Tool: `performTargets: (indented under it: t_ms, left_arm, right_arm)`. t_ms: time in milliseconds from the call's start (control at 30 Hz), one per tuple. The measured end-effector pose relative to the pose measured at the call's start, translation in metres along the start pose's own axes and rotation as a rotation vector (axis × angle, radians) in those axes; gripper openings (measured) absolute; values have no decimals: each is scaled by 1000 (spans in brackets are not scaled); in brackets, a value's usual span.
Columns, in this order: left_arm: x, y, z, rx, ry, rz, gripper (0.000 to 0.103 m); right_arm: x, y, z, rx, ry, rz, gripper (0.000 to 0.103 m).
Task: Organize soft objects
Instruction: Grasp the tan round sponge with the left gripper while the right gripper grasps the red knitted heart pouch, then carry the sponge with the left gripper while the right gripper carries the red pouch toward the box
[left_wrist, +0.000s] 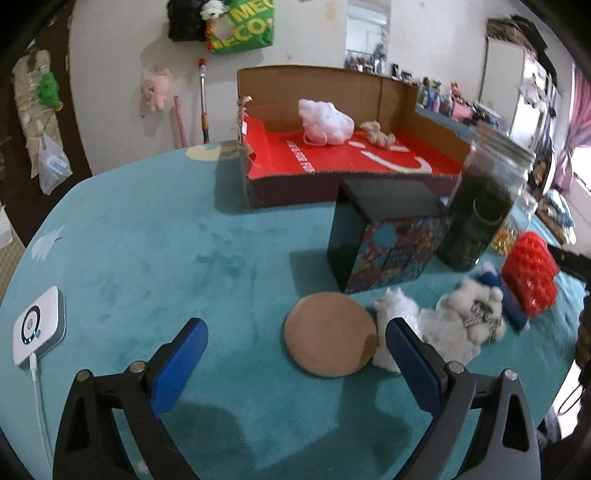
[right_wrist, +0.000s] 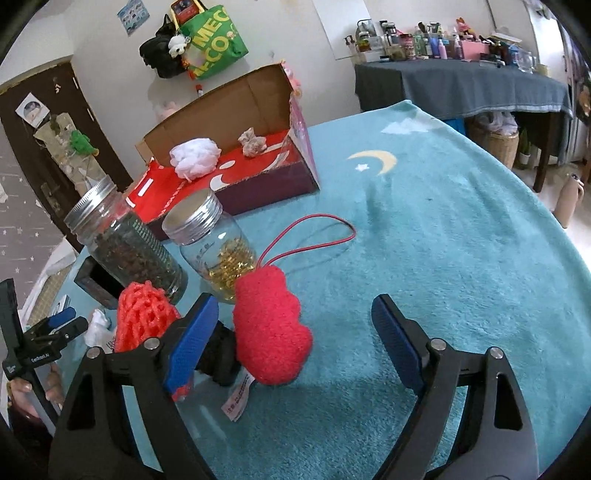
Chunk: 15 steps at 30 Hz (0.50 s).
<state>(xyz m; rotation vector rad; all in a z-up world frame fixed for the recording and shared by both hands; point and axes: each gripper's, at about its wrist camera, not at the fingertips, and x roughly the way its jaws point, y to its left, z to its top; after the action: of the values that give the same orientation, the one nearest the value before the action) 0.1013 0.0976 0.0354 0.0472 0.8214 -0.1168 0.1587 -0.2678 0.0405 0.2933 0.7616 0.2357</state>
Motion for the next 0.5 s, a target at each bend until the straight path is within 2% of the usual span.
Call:
performTargets:
  t_ms: [233,300,333,367,400,433,467,500]
  left_arm:
    - [14,-4,3,46,35,-5,98]
    - [19,-5,4,49,48,-14,83]
    - [20,-6,4,54,53,-27,80]
    - [19,-9,5,70,40,-33,72]
    - [17,-11,5,83,34,-52,53]
    - [16,-13,5,91,28,-70,50]
    - [14,-15,5,94,22,-61,46]
    - [13,-15,6,94,20,-63,35]
  right_arm:
    - [7,6,0,-27,28,2,85]
    - [8,8,-2,-45,32,-2,82]
    - [9,10,-2,-56,34,-2,69]
    - [11,12,-3,-67,42,-4,61]
    - [12,12,-4,-72,51,2,44]
    - [14,13,-5,-76,59,22,39]
    - [12,15,-5,-85,53,22,38]
    - [10,16,-6,-92,42,21,36]
